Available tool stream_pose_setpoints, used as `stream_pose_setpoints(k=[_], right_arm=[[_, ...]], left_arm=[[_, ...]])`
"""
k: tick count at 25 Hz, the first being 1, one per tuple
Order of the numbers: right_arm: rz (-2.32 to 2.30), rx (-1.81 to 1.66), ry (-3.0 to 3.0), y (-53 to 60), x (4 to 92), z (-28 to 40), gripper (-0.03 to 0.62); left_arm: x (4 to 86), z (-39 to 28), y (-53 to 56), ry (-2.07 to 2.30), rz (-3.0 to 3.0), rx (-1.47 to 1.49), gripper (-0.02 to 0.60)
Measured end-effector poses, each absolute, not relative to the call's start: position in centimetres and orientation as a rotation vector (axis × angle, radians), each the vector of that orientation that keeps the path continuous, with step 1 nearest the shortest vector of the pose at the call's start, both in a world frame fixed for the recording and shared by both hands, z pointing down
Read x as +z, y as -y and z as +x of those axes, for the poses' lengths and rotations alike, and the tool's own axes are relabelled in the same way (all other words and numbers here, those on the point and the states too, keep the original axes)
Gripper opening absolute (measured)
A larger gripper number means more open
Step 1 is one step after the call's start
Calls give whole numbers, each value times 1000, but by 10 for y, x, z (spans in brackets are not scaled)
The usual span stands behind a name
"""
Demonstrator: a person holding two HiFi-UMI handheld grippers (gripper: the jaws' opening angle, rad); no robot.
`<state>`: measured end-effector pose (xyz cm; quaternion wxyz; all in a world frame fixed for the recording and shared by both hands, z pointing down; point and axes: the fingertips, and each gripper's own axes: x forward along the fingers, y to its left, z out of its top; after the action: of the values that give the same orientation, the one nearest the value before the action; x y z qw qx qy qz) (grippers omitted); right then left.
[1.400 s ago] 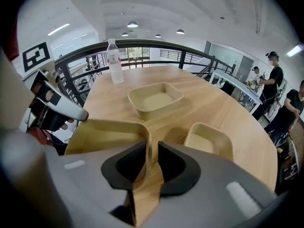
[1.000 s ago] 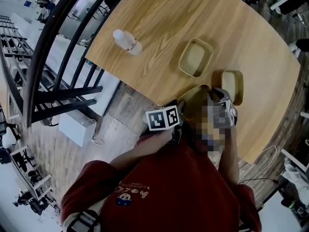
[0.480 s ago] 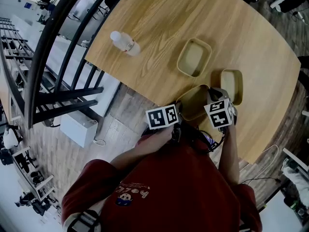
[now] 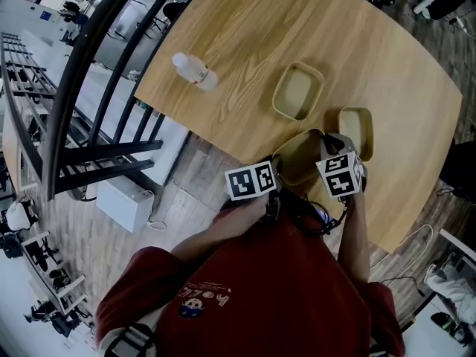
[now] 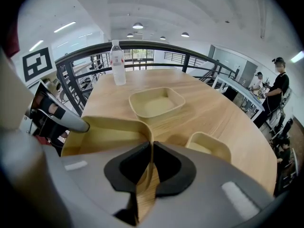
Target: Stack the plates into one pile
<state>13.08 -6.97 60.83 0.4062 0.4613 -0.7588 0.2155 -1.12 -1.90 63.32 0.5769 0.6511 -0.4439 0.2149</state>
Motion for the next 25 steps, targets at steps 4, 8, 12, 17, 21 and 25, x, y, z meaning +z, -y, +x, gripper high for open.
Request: stream_pose_setpoints(k=[4, 8, 12, 17, 21, 25], right_arm=[[1178, 508, 1920, 78, 599, 129, 38], [1190, 467, 1926, 87, 590, 129, 38], [1193, 422, 1937, 96, 579, 127, 37], [1201, 365, 1949, 113, 564, 121, 37], [1200, 330, 1953, 123, 555, 118, 38], [1200, 279, 1950, 136, 543, 116, 38]], left_arm=[[627, -12, 26, 1069, 1530, 486, 78], [620, -12, 34, 1089, 1541, 459, 77], [612, -13, 41, 1107, 1547, 426, 77], [598, -17, 54, 1180, 1563, 389, 74], [591, -19, 62, 1214, 1575, 359, 72], [582, -18, 71, 1229, 1575, 318, 72]])
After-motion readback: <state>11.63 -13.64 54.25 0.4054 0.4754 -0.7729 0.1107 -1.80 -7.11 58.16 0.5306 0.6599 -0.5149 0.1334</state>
